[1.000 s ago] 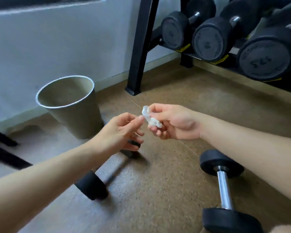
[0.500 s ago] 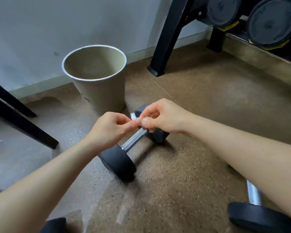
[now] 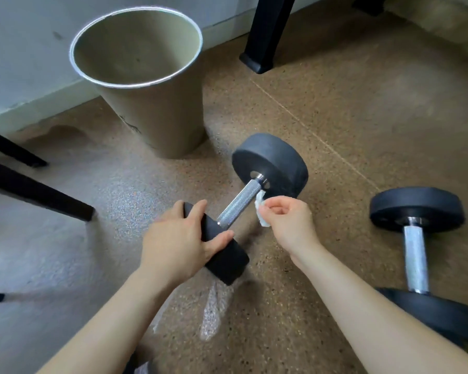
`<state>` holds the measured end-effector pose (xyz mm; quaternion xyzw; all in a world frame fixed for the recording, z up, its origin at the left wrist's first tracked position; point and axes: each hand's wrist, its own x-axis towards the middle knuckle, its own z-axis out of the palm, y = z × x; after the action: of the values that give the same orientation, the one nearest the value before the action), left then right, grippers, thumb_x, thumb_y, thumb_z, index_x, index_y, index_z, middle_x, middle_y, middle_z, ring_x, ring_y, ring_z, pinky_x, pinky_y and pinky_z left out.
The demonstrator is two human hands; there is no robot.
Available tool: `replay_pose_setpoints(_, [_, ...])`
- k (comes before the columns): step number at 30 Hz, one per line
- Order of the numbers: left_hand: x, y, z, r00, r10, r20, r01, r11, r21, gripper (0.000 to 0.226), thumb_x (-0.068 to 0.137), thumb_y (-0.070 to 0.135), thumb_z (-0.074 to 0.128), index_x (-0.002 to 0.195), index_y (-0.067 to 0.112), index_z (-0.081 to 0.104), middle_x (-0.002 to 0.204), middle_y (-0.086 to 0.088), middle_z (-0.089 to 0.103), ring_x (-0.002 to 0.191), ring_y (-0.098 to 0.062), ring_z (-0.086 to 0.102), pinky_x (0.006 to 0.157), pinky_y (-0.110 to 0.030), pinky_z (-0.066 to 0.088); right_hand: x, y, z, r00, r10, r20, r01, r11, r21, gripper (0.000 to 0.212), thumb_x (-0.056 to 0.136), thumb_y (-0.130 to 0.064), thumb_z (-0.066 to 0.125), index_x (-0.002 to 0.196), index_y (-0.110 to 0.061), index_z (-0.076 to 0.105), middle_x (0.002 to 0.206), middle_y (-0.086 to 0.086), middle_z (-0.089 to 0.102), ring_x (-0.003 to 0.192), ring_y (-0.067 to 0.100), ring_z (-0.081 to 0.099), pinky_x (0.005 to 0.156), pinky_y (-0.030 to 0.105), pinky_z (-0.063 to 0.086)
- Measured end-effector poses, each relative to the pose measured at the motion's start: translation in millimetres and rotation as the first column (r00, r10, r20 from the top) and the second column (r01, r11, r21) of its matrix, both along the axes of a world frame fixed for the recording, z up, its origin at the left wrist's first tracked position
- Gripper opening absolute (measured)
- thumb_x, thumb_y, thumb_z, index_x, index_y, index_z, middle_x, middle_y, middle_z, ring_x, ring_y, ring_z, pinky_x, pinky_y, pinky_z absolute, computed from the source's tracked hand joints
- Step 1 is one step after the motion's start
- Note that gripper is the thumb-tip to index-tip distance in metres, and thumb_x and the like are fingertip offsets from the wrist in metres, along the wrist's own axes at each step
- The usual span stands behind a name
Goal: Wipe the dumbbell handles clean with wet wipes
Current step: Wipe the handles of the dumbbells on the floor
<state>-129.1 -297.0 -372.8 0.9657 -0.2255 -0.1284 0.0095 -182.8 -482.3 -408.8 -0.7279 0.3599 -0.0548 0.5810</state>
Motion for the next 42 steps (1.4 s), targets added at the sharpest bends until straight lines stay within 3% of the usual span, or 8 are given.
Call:
replay_pose_setpoints(8, [-30, -16, -5, 0.985, -0.077, 0.156, 0.056, 0.989, 0.137, 0.081, 0.063, 0.088, 0.037, 0.106, 0.024, 0.062, 0.087, -0.004, 0.059, 0.073, -0.024, 0.064, 0.045, -0.028, 0.037, 32, 0, -38, 0.994, 0.113, 0.006, -0.086, 0.793, -0.602, 0.019, 0.097, -0.027, 0.052, 0.092, -0.013, 0.064, 0.082, 0.009, 0.068, 0.080, 0.030, 0.061, 0.067, 0.039, 0.046])
replay_pose_setpoints(13, [-34, -15, -7, 0.987, -0.048, 0.154, 0.033, 0.995, 0.097, 0.085, 0.067, 0.085, 0.031, 0.115, 0.022, 0.061, 0.099, -0.008, 0.062, 0.082, -0.026, 0.067, 0.048, -0.033, 0.048, 11, 25, -42, 0.876, 0.483, 0.018, -0.382, 0.714, -0.586, 0.016, 0.085, -0.024, 0.062, 0.073, -0.015, 0.064, 0.059, 0.009, 0.063, 0.061, 0.038, 0.059, 0.055, 0.040, 0.047])
replay_pose_setpoints(22, [-45, -17, -13, 0.981, -0.086, 0.176, 0.068, 0.992, 0.107, 0.089, 0.070, 0.080, 0.033, 0.122, 0.014, 0.064, 0.122, -0.028, 0.061, 0.104, -0.036, 0.066, 0.066, -0.039, 0.057, 17, 15, -42, 0.787, 0.611, -0.089, -0.511, 0.563, -0.650, 0.010, 0.085, -0.022, 0.054, 0.077, -0.017, 0.055, 0.058, 0.014, 0.060, 0.059, 0.042, 0.059, 0.054, 0.043, 0.048])
replay_pose_setpoints(26, [-48, -16, -13, 0.977, -0.105, 0.183, 0.086, 0.990, 0.108, 0.089, 0.071, 0.079, 0.035, 0.125, 0.013, 0.063, 0.124, -0.025, 0.062, 0.107, -0.032, 0.066, 0.064, -0.038, 0.057, 33, -8, -46, 0.892, 0.441, -0.095, -0.364, 0.580, -0.729, 0.011, 0.090, -0.014, 0.057, 0.080, -0.012, 0.055, 0.064, 0.021, 0.061, 0.060, 0.044, 0.059, 0.055, 0.036, 0.034])
replay_pose_setpoints(30, [-49, -14, -11, 0.979, -0.099, 0.180, 0.084, 0.992, 0.091, 0.091, 0.072, 0.078, 0.036, 0.125, 0.009, 0.063, 0.123, -0.020, 0.064, 0.108, -0.027, 0.067, 0.070, -0.034, 0.057, 6, 8, -39, 0.743, 0.664, -0.089, -0.538, 0.512, -0.669, 0.004, 0.084, -0.020, 0.060, 0.080, -0.018, 0.058, 0.056, 0.012, 0.060, 0.056, 0.040, 0.059, 0.050, 0.038, 0.044])
replay_pose_setpoints(34, [-51, -15, -10, 0.979, -0.095, 0.180, 0.078, 0.992, 0.095, 0.093, 0.074, 0.079, 0.036, 0.127, 0.007, 0.061, 0.126, -0.019, 0.063, 0.111, -0.028, 0.065, 0.077, -0.034, 0.056, 27, -23, -42, 0.882, 0.461, -0.097, -0.342, 0.486, -0.804, 0.005, 0.080, -0.015, 0.059, 0.078, -0.014, 0.054, 0.050, 0.016, 0.056, 0.042, 0.039, 0.056, 0.045, 0.029, 0.032])
replay_pose_setpoints(39, [-53, -14, -8, 0.982, -0.091, 0.167, 0.079, 0.994, 0.073, 0.088, 0.078, 0.075, 0.038, 0.127, 0.006, 0.061, 0.127, -0.019, 0.063, 0.111, -0.027, 0.065, 0.076, -0.035, 0.056, 2, -5, -43, 0.701, 0.694, -0.165, -0.547, 0.375, -0.749, 0.009, 0.081, -0.019, 0.058, 0.084, -0.021, 0.050, 0.054, 0.014, 0.058, 0.049, 0.041, 0.057, 0.044, 0.036, 0.040])
replay_pose_setpoints(42, [-56, -14, -7, 0.979, -0.091, 0.183, 0.084, 0.996, 0.042, 0.079, 0.083, 0.069, 0.036, 0.125, 0.007, 0.062, 0.126, -0.018, 0.063, 0.112, -0.027, 0.064, 0.077, -0.035, 0.056, 27, -30, -43, 0.874, 0.462, -0.147, -0.375, 0.452, -0.810, 0.003, 0.084, -0.012, 0.057, 0.084, -0.013, 0.054, 0.057, 0.019, 0.060, 0.051, 0.043, 0.058, 0.047, 0.034, 0.034])
